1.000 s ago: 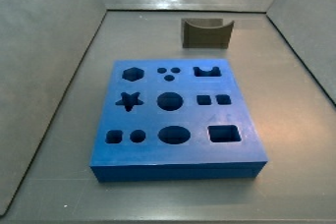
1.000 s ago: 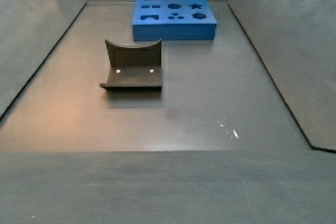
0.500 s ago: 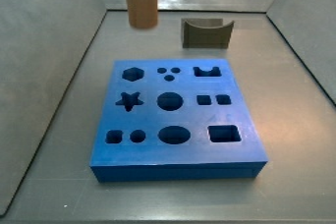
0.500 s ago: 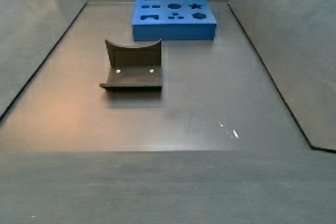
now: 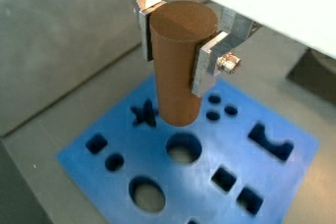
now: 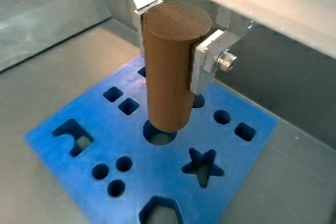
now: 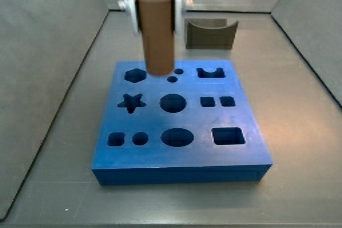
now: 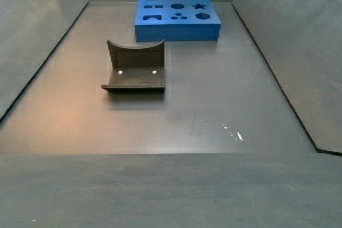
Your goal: Insert the round object.
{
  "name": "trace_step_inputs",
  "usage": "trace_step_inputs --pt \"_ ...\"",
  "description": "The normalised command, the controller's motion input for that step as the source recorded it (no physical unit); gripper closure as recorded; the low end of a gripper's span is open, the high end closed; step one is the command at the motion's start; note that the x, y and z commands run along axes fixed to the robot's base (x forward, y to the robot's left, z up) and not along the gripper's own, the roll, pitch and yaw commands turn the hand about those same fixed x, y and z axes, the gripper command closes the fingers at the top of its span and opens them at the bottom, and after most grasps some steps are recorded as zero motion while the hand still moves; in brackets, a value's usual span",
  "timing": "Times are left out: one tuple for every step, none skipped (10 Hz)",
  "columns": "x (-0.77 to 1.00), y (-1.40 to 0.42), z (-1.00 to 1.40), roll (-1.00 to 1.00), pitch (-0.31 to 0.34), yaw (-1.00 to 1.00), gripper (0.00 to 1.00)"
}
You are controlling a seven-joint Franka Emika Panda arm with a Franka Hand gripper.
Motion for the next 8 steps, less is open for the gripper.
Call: trace_step_inputs --pt "0.54 -0.23 -0.91 0.21 0.000 -0.18 1.00" --pt "0.30 -0.05 -0.79 0.26 -0.003 -0.09 1.00" --pt "0.21 0.03 -0.53 0.15 0.000 -0.06 1.00" --pt "0.19 0.03 -0.37 0.03 0.000 -0.06 1.00" --pt "0.16 0.00 -0.33 0.01 0.000 -0.07 1.00" --pt "0.07 0.00 -0.27 0.00 0.000 -0.07 1.00" --pt "0.00 0.00 -0.26 0.00 0.000 -0.04 1.00" --pt "-0.03 0.00 -0.22 -0.02 -0.023 -0.02 1.00"
